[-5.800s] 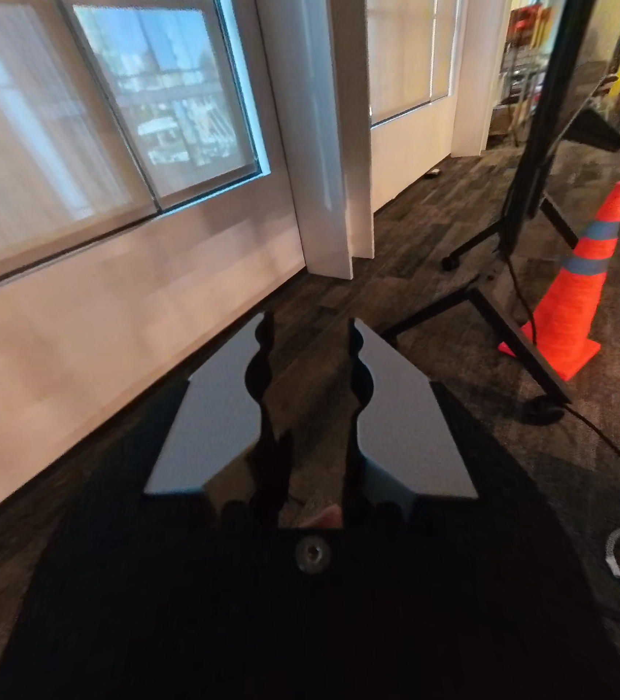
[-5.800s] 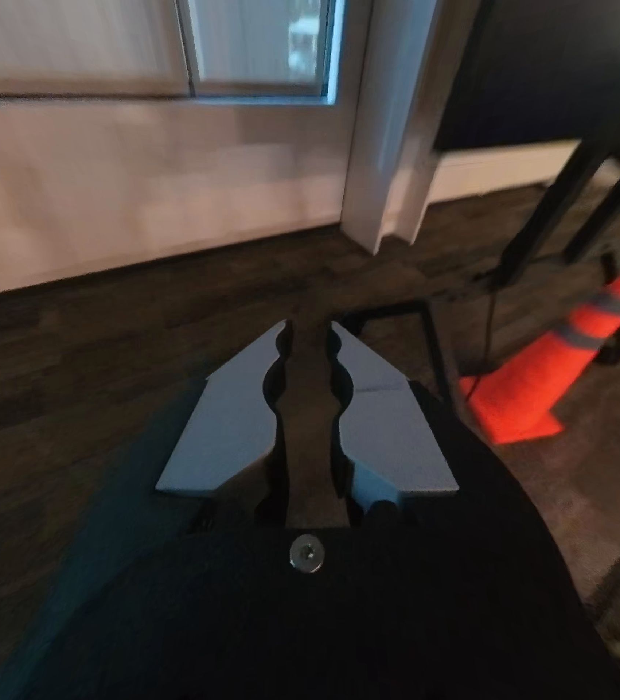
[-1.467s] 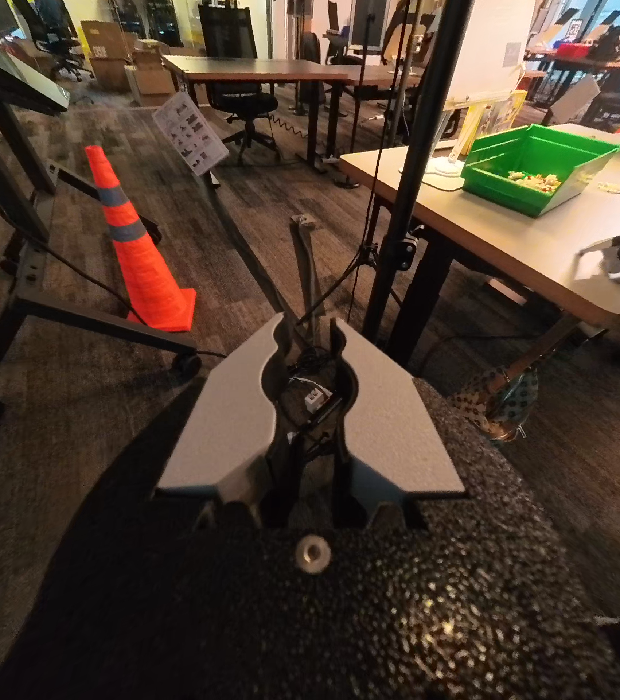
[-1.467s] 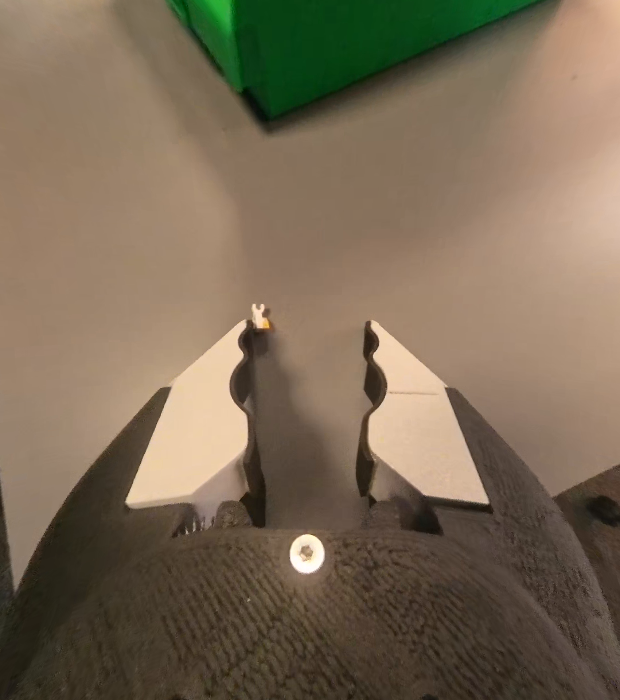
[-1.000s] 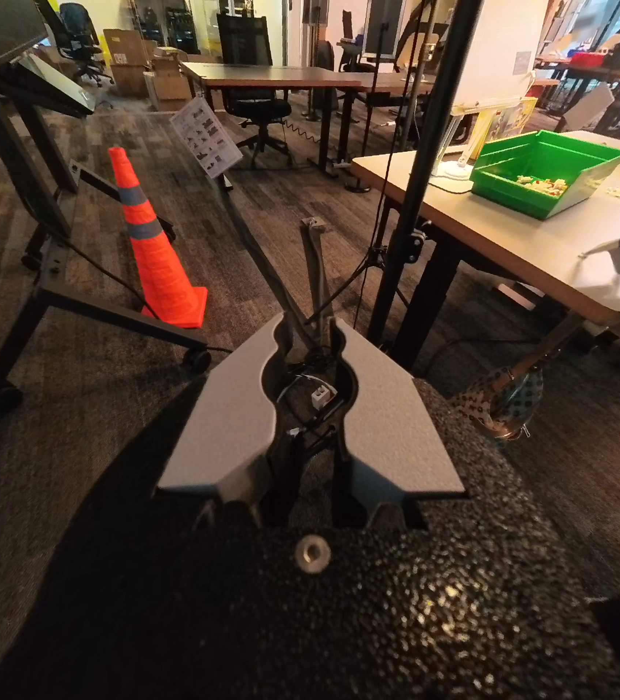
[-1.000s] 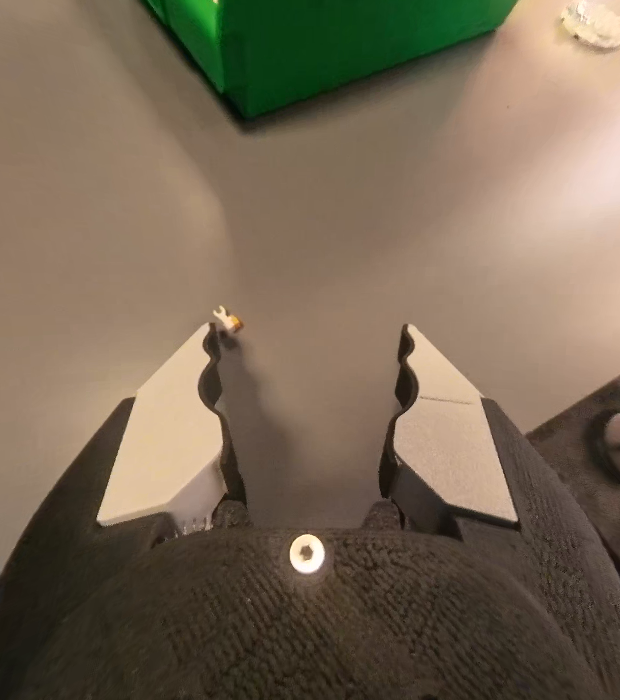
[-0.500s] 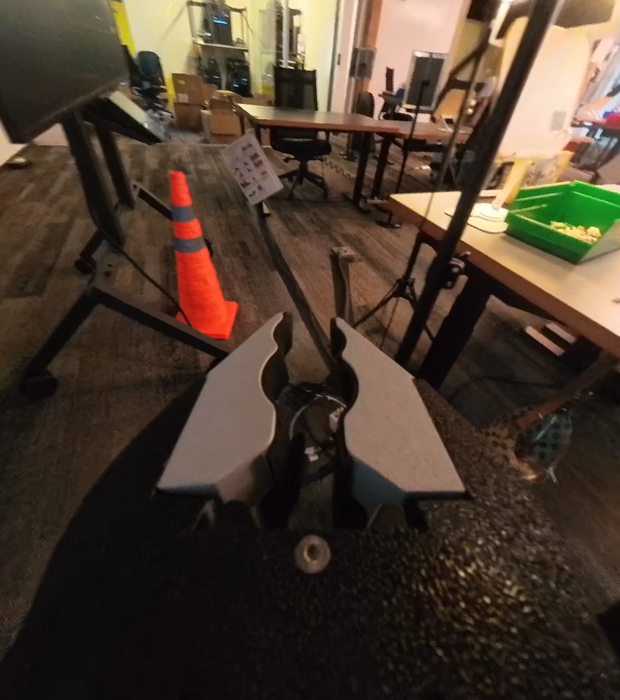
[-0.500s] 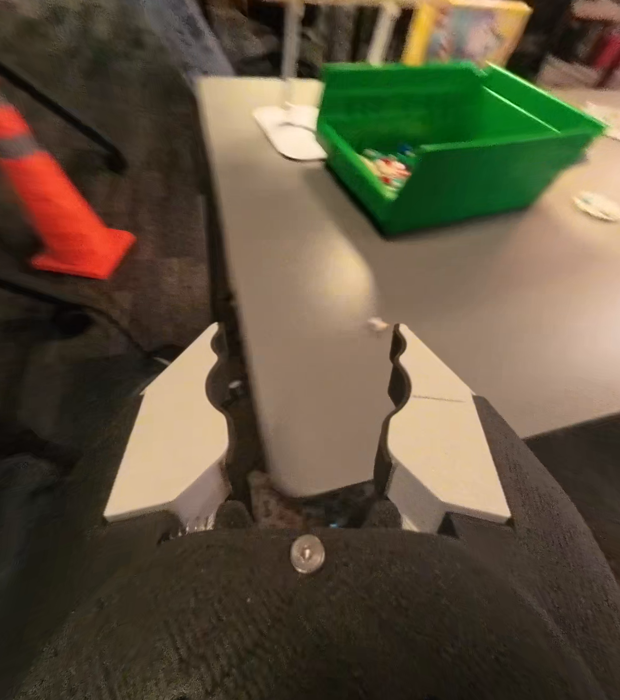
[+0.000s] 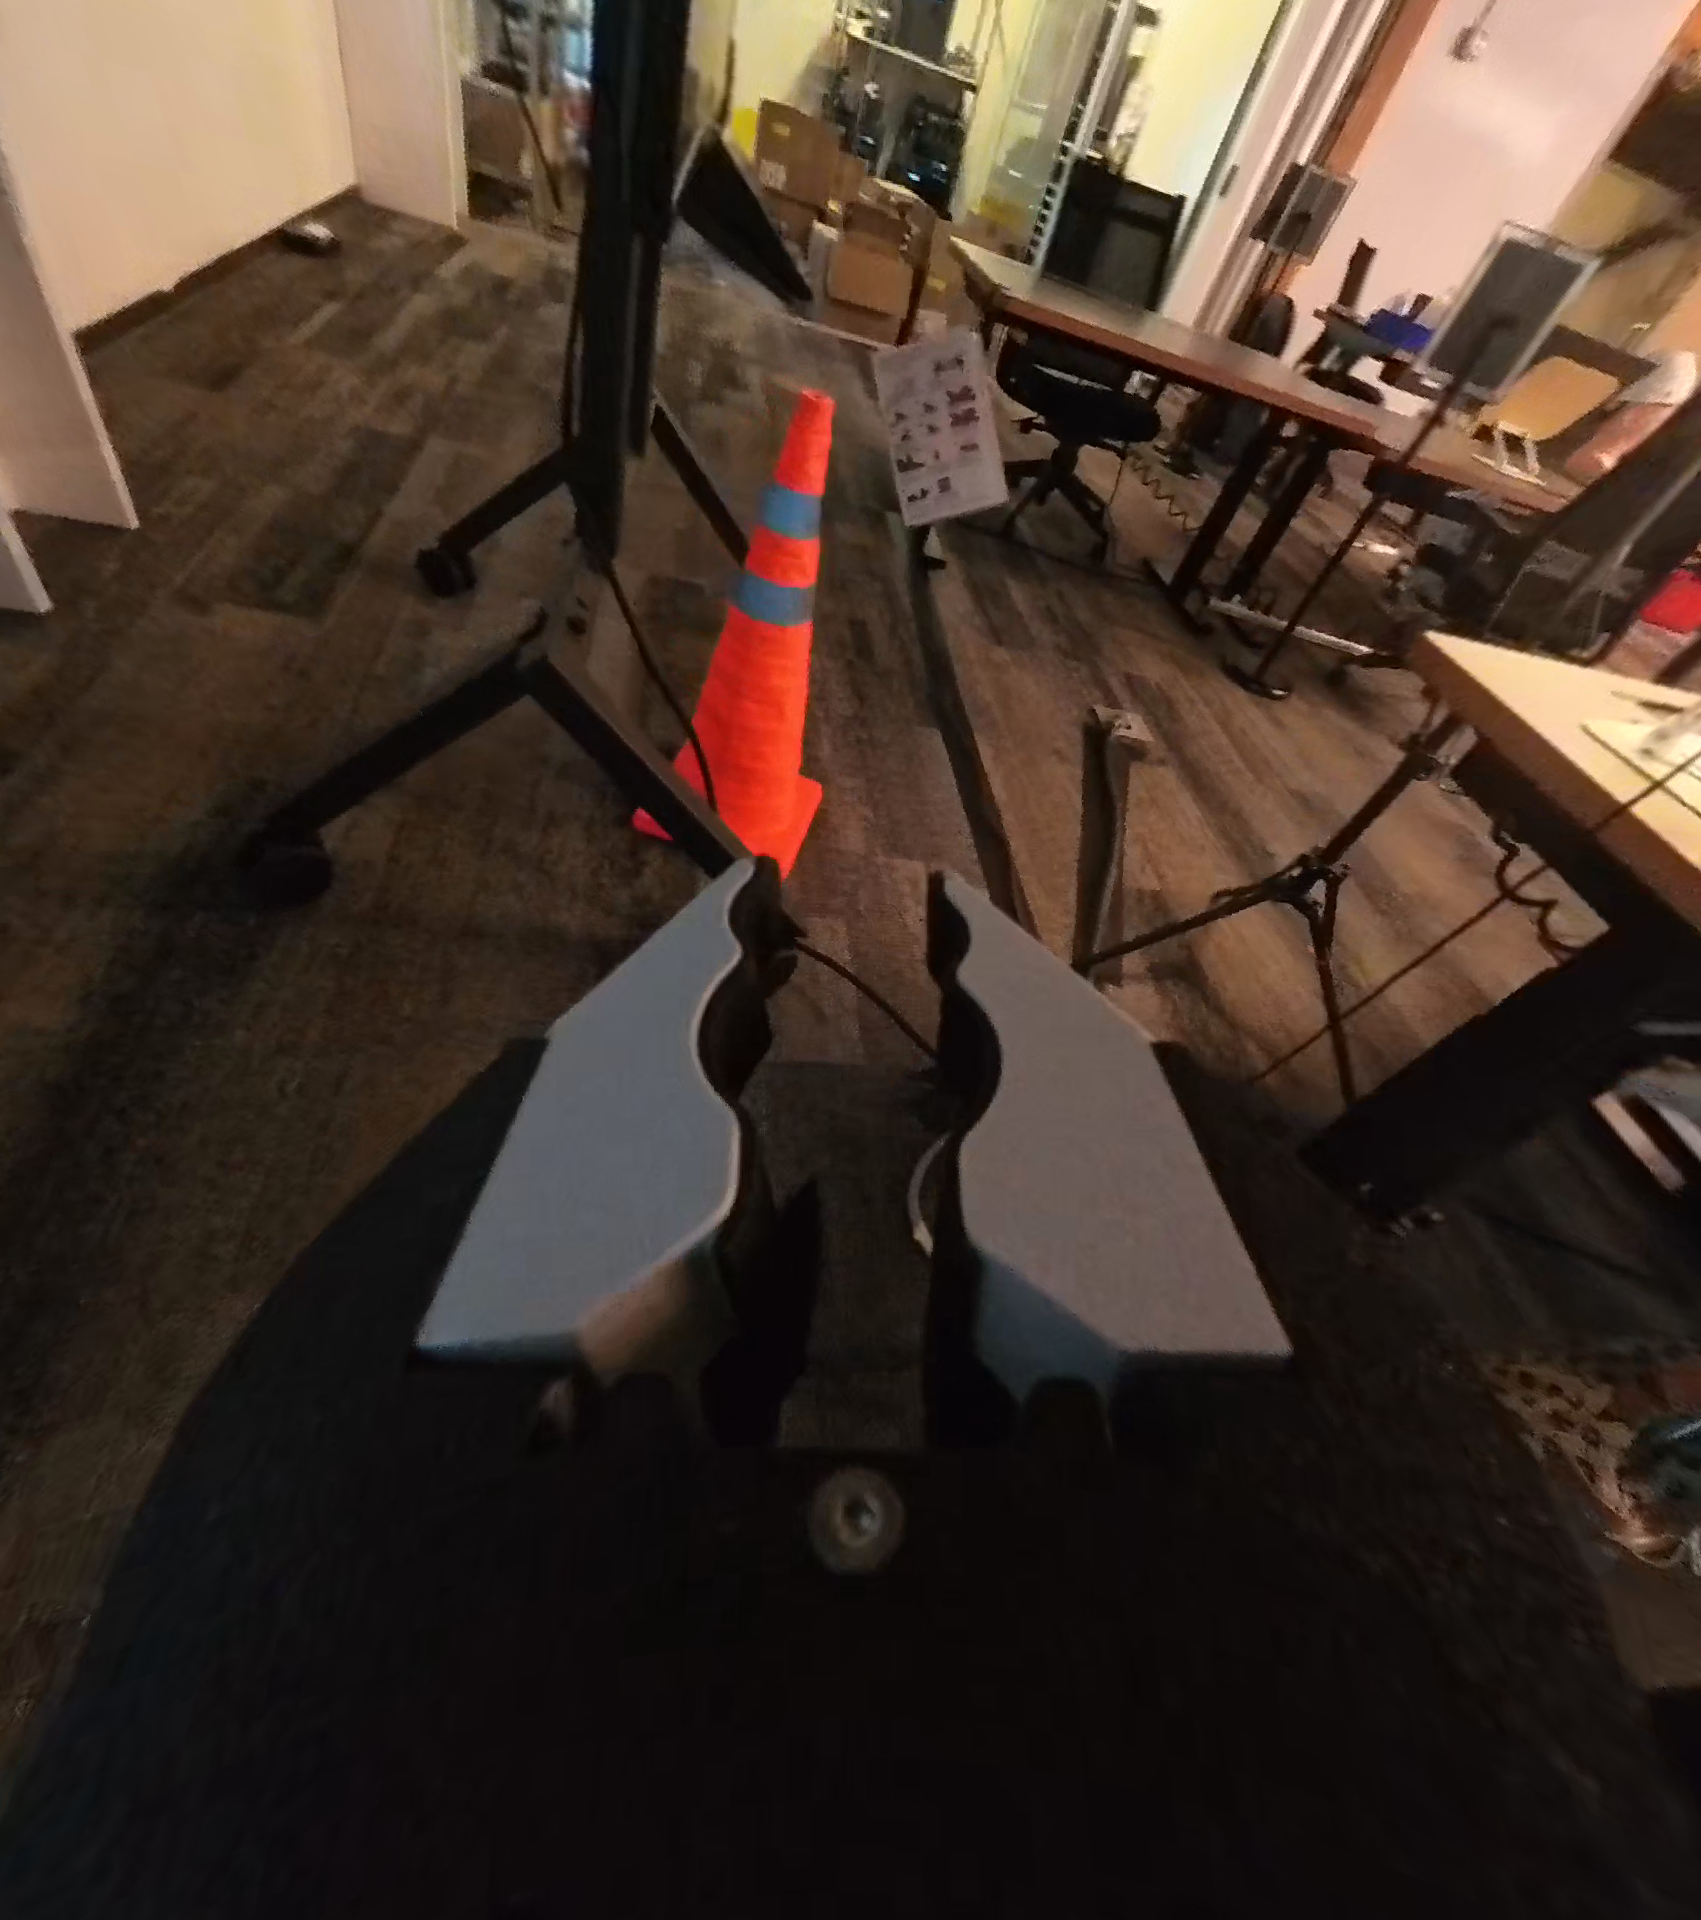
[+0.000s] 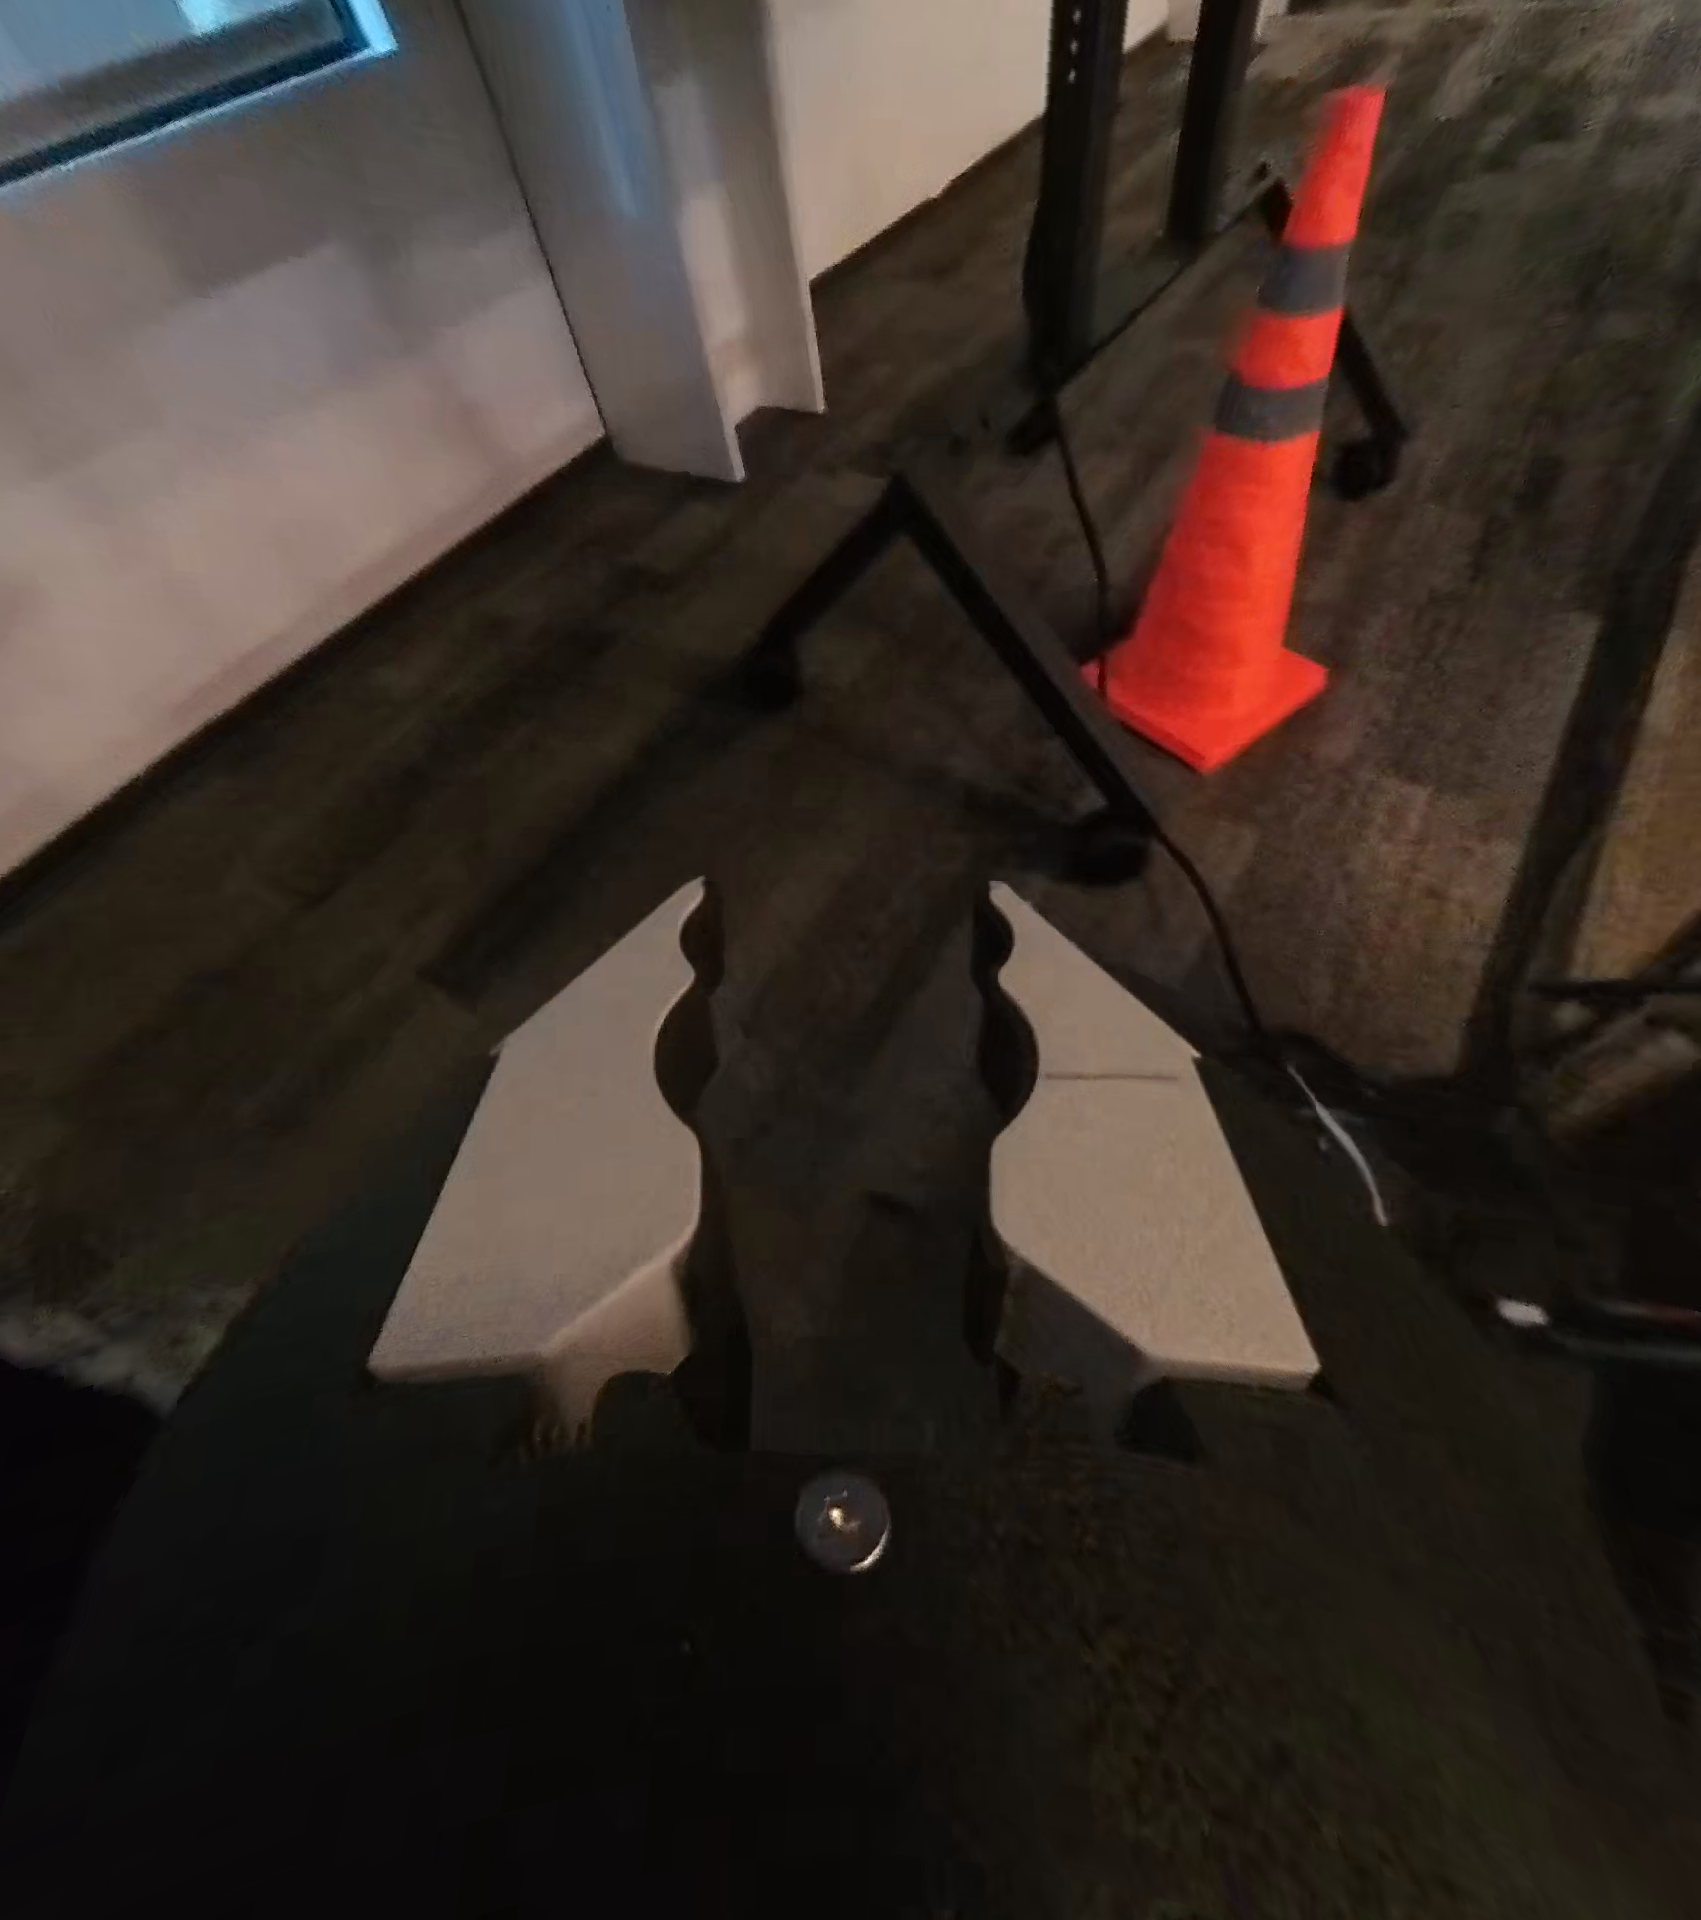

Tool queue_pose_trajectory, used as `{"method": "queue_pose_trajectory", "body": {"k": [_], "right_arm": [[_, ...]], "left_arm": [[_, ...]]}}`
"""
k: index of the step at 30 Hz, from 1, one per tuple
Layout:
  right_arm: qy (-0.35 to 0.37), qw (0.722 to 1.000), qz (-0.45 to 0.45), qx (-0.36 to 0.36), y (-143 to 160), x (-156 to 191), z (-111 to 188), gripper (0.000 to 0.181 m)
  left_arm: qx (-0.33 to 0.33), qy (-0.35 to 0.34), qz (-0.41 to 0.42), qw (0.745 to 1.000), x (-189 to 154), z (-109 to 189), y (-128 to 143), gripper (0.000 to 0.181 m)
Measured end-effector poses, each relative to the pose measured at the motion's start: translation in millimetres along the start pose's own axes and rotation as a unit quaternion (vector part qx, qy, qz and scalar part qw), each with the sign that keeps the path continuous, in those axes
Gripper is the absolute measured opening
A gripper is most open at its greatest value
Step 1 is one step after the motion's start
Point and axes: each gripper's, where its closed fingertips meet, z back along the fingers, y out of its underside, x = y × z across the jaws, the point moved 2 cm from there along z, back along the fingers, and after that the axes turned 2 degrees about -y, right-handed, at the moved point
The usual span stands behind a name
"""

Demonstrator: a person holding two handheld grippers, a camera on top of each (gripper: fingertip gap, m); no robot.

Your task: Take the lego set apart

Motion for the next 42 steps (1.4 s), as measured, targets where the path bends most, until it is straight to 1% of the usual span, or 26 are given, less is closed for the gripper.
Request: {"method": "queue_pose_trajectory", "body": {"k": [3, 5, 7, 9, 11, 14, 16, 18, 21, 22, 24, 27, 28, 30, 31, 33, 36, 38, 39, 40, 42], "right_arm": [[0.026, 0.999, -0.007, -0.018, -39.7, 3.3, -74.1, 0.044], [0.026, 0.999, -0.027, -0.034, -68.1, 6.8, -116.8, 0.040], [0.022, 0.998, -0.045, -0.045, -95.4, 8.6, -149.9, 0.040], [0.024, 0.996, -0.054, -0.063, -120.8, 6.2, -170.4, 0.039], [0.040, 0.995, -0.048, -0.083, -140.5, -2.4, -181.2, 0.036], [0.073, 0.993, 0.011, -0.095, -161.0, -28.0, -191.0, 0.033], [0.094, 0.991, 0.038, -0.089, -170.8, -54.0, -198.1, 0.033], [0.121, 0.988, 0.039, -0.090, -180.6, -87.8, -205.3, 0.033], [0.173, 0.979, 0.033, -0.101, -193.4, -150.3, -216.1, 0.034], [0.193, 0.975, 0.033, -0.108, -197.7, -173.5, -220.4, 0.035], [0.223, 0.967, 0.031, -0.117, -207.7, -222.5, -232.9, 0.036], [0.252, 0.960, 0.062, -0.109, -227.3, -299.9, -254.5, 0.049], [0.271, 0.955, 0.073, -0.100, -233.7, -327.9, -258.7, 0.050], [0.291, 0.952, 0.065, -0.065, -243.8, -376.5, -264.9, 0.050], [0.287, 0.955, 0.060, -0.051, -249.9, -395.2, -267.6, 0.050], [0.288, 0.954, 0.059, -0.055, -265.6, -430.6, -271.0, 0.049], [0.305, 0.950, 0.016, -0.059, -277.5, -482.0, -278.7, 0.047], [0.340, 0.939, -0.004, -0.057, -278.2, -517.8, -284.0, 0.045], [0.365, 0.929, -0.009, -0.053, -277.5, -536.9, -285.7, 0.040], [0.390, 0.919, -0.013, -0.049, -277.1, -556.1, -287.6, 0.034], [0.421, 0.905, -0.024, -0.049, -279.7, -593.1, -296.3, 0.028]], "left_arm": [[0.031, 0.037, -0.008, 0.999, 38.2, -47.4, -16.0, 0.031], [0.061, 0.103, -0.014, 0.993, 45.5, -81.6, -31.7, 0.034], [0.094, 0.174, -0.029, 0.980, 42.2, -113.3, -45.6, 0.035], [0.125, 0.231, -0.056, 0.963, 32.6, -142.3, -54.0, 0.035], [0.139, 0.279, -0.079, 0.947, 15.2, -169.7, -60.6, 0.035], [0.138, 0.345, -0.124, 0.920, -24.7, -211.5, -63.1, 0.035], [0.129, 0.383, -0.159, 0.901, -57.3, -242.3, -62.3, 0.034], [0.104, 0.416, -0.189, 0.884, -93.8, -276.4, -65.6, 0.031], [0.031, 0.452, -0.257, 0.854, -151.1, -339.6, -77.0, 0.028], [0.006, 0.457, -0.285, 0.842, -169.6, -365.1, -81.7, 0.027], [-0.032, 0.457, -0.318, 0.830, -206.9, -421.3, -94.2, 0.028], [-0.064, 0.486, -0.308, 0.815, -266.0, -502.6, -117.8, 0.037], [-0.060, 0.493, -0.291, 0.818, -282.9, -529.2, -125.6, 0.037], [-0.010, 0.508, -0.243, 0.826, -311.3, -573.8, -135.7, 0.046], [0.017, 0.524, -0.230, 0.820, -323.3, -589.8, -138.6, 0.051], [0.043, 0.548, -0.233, 0.802, -339.2, -620.5, -142.1, 0.052], [0.045, 0.536, -0.274, 0.797, -347.0, -676.9, -146.6, 0.046], [0.046, 0.532, -0.299, 0.791, -350.6, -715.4, -149.3, 0.041], [0.049, 0.526, -0.312, 0.790, -351.8, -737.2, -150.1, 0.039], [0.055, 0.511, -0.327, 0.793, -352.0, -762.3, -150.8, 0.032], [0.064, 0.466, -0.356, 0.807, -350.8, -819.4, -154.3, 0.018]]}}
